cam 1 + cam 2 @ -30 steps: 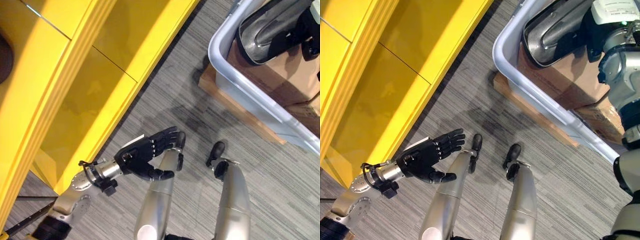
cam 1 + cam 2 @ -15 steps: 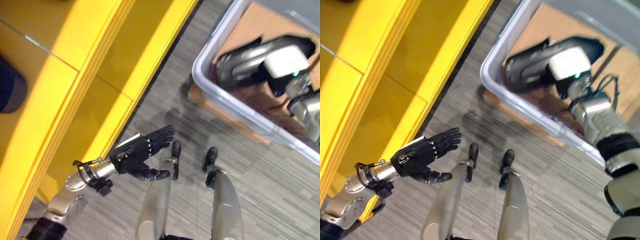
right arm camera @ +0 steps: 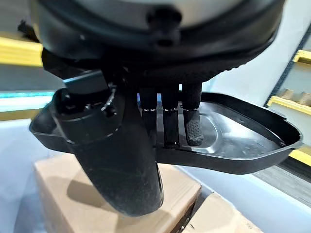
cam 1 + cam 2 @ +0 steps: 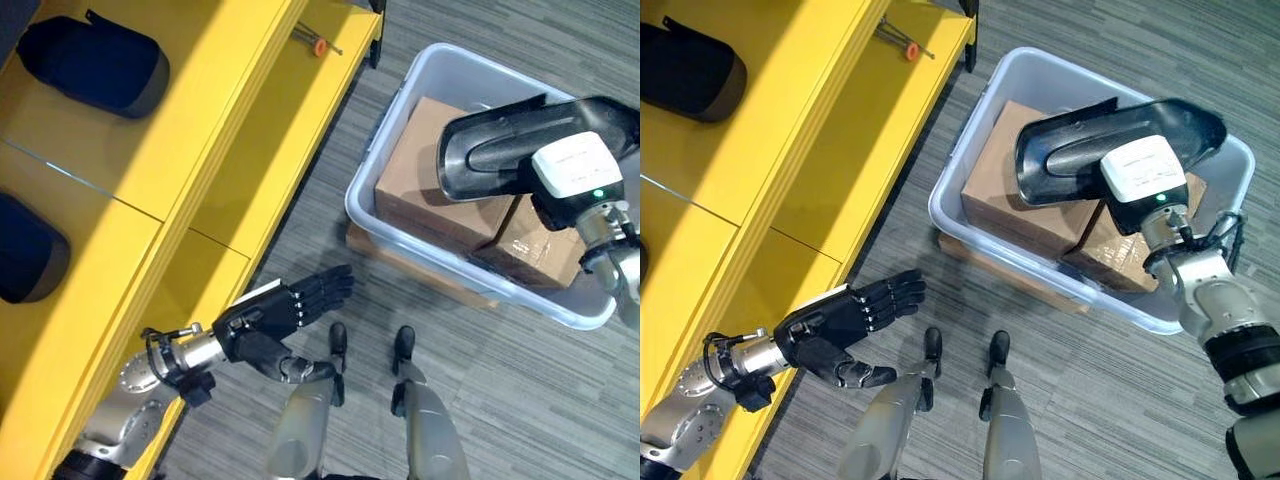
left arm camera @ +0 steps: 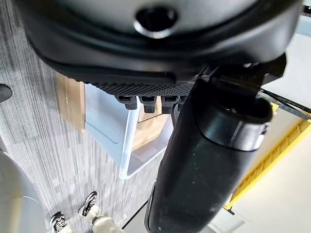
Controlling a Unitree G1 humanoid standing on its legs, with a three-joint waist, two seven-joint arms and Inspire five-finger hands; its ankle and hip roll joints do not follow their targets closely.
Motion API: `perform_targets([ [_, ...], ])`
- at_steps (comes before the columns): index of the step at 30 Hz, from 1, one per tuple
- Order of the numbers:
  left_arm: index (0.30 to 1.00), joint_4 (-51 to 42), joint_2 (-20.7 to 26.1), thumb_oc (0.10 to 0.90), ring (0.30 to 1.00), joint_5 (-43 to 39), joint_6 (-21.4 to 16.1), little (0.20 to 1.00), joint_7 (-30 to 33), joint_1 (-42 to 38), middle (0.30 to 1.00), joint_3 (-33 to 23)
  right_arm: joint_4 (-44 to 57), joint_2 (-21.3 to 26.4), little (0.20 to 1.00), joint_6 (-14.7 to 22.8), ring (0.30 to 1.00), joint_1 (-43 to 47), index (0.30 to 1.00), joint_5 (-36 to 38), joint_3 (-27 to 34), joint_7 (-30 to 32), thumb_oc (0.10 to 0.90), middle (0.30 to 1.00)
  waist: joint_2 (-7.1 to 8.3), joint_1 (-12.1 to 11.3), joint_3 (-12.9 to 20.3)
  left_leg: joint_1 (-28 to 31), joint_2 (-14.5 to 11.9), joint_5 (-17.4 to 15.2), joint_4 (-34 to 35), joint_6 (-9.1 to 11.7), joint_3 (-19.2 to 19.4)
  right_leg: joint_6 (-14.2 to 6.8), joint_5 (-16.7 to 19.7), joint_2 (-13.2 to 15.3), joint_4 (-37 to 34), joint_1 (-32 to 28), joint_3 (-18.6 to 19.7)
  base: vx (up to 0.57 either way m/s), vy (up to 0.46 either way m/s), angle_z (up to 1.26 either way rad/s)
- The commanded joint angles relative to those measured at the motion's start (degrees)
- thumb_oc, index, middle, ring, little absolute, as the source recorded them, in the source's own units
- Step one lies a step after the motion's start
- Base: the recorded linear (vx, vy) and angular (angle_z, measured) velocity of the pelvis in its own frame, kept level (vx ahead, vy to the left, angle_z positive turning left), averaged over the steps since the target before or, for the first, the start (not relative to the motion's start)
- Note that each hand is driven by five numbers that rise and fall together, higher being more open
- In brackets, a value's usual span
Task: Move parts from the plastic box to the shelf.
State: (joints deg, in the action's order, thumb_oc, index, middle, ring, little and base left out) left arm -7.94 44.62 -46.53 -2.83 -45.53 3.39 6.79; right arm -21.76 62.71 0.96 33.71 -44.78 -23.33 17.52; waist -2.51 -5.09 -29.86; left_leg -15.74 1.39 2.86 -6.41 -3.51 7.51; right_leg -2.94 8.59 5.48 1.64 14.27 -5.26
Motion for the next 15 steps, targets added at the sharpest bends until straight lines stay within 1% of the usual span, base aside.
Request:
perform_targets([
  [1, 1.0, -6.57, -3.31, 0.9, 1.0, -1.18, -2.93, 1.0, -2.97, 1.73, 1.0, 0.08, 4.63, 1.44, 0.3, -3.54, 0.3, -1.02, 0.3, 7.26, 7.4, 4.13, 0.4, 0.3, 1.28, 0.01, 9.36, 5.66, -1.47, 1.06, 10.59, 3.82, -1.89, -2.35, -12.2, -2.18, 4.93, -6.93, -2.8, 0.17, 0.159, -0.03],
  [2, 1.0, -6.63, -3.99, 0.9, 1.0, -0.9, -2.6, 1.0, -2.28, 1.81, 1.0, 0.04, 6.02, -0.36, 0.3, -4.42, 0.3, -4.27, 0.3, 7.36, 9.67, 3.57, 0.4, 0.3, 1.63, 0.85, 10.9, 7.01, -1.62, 0.86, 11.01, 3.71, -1.44, -2.56, -11.68, -2.15, 4.21, -8.01, -2.69, 0.13, 0.104, -0.08],
  [3, 1.0, -6.66, -4.06, 0.9, 1.0, -0.91, -2.65, 1.0, -2.15, 1.8, 1.0, 0.07, 6.43, -0.77, 0.3, -4.59, 0.3, -5.22, 0.3, 8.15, 10.37, 3.45, 0.4, 0.3, 1.73, 0.99, 11.25, 7.33, -1.66, 0.81, 11.08, 3.69, -1.33, -2.6, -11.57, -2.14, 4.05, -8.28, -2.66, 0.12, 0.091, -0.12],
  [5, 1.0, -6.27, -4.72, 0.9, 1.0, -1.65, -3.42, 1.0, -0.94, 0.92, 1.0, 0.54, 7.51, -3.29, 0.3, -4.63, 0.3, -8.05, 0.3, 9.98, 12.1, 1.96, 0.4, 0.3, 2.08, 1.99, 13.19, 9.21, -1.93, 0.46, 11.24, 3.59, -0.55, -2.49, -11.23, -2.07, 3.57, -9.62, -2.64, 0.09, 0.097, -0.14],
  [6, 1.0, -6.25, -4.69, 0.9, 1.0, -1.65, -3.44, 1.0, -0.94, 0.9, 1.0, 0.58, 7.58, -3.29, 0.3, -4.65, 0.3, -8.16, 0.3, 9.97, 12.19, 1.92, 0.4, 0.3, 2.09, 1.96, 13.15, 9.27, -1.92, 0.45, 11.24, 3.59, -0.55, -2.49, -11.22, -2.07, 3.54, -9.7, -2.64, 0.13, 0.118, -0.22],
  [7, 1.0, -5.44, -5.21, 0.9, 1.0, -1.17, -4.48, 1.0, 1.06, -0.04, 1.0, 0.8, 8.32, -5.02, 0.3, -4.33, 0.3, -9.46, 0.3, 14.08, 13.14, -3.22, 0.4, 0.3, 2.32, 2.7, 14.5, 10.7, -2.09, 0.1, 11.18, 3.54, -0.18, -2.3, -11.26, -1.96, 3.38, -10.99, -2.74, 0.13, 0.094, -0.18],
  [9, 1.0, -5.11, -5.91, 0.9, 1.0, 1.27, -5.47, 1.0, 3.36, -0.45, 1.0, 0.35, 10.06, -6.33, 0.3, -2.94, 0.3, -12.37, 0.3, 19.02, 15.16, -6.42, 0.4, 0.3, 2.72, 3.57, 15.95, 12.2, -2.26, -0.27, 11.25, 3.54, 0.02, -2.19, -11.17, -1.98, 2.96, -12.39, -2.6, 0.16, 0.116, -0.1],
  [10, 1.0, -4.56, -6.31, 0.9, 1.0, 4.63, -6.46, 1.0, 5.89, -0.28, 1.0, 0.1, 12.23, -6.93, 0.3, -2.74, 0.3, -13.92, 0.3, 20.68, 16.64, -9.23, 0.4, 0.3, 3.15, 4.25, 16.85, 13.23, -2.46, -0.5, 11.28, 3.56, 0.3, -2.24, -11.04, -1.96, 2.89, -13.01, -2.43, 0.21, 0.158, -0.08],
  [11, 1.0, -3.45, -6.99, 0.9, 1.0, 10.72, -10.95, 1.0, 12.96, -0.61, 1.0, -0.21, 17.18, -6.3, 0.3, -1.35, 0.3, -17.29, 0.3, 24.1, 19.72, -16.94, 0.4, 0.3, 4.33, 5.48, 18.69, 15.37, -2.61, -1.31, 11.41, 3.5, 1.23, -2.47, -10.41, -1.78, 1.72, -14.62, -2.5, 0.18, 0.133, -0.11],
  [12, 1.0, -3.43, -7.13, 0.9, 1.0, 10.71, -11.4, 1.0, 13.74, -0.56, 1.0, -0.25, 17.61, -6.09, 0.3, -1.15, 0.3, -17.67, 0.3, 25.21, 20.06, -17.59, 0.4, 0.3, 4.42, 5.55, 18.81, 15.57, -2.64, -1.36, 11.41, 3.5, 1.29, -2.54, -10.25, -1.74, 1.53, -14.75, -2.53, 0.16, 0.124, -0.07],
  [14, 1.0, -3.57, -8.38, 0.9, 1.0, 10.95, -14.8, 1.0, 19.51, -0.79, 1.0, -1.68, 21.62, -5.73, 0.3, -0.54, 0.3, -19.37, 0.3, 30.9, 22.31, -21.27, 0.4, 0.3, 5.0, 6.29, 19.28, 17.03, -2.82, -1.98, 11.41, 3.46, 1.79, -2.82, -9.56, -1.48, 0.94, -15.42, -2.35, 0.08, 0.079, -0.14],
  [15, 1.0, -3.36, -9.09, 0.9, 1.0, 11.93, -15.27, 1.0, 20.32, -1.0, 1.0, -2.24, 23.34, -5.89, 0.3, -0.66, 0.3, -19.94, 0.3, 31.67, 23.19, -22.28, 0.4, 0.3, 5.31, 6.6, 19.51, 17.32, -2.89, -2.21, 11.41, 3.43, 2.0, -2.93, -9.35, -1.38, 0.67, -15.6, -2.25, 0.07, 0.058, -0.24],
])
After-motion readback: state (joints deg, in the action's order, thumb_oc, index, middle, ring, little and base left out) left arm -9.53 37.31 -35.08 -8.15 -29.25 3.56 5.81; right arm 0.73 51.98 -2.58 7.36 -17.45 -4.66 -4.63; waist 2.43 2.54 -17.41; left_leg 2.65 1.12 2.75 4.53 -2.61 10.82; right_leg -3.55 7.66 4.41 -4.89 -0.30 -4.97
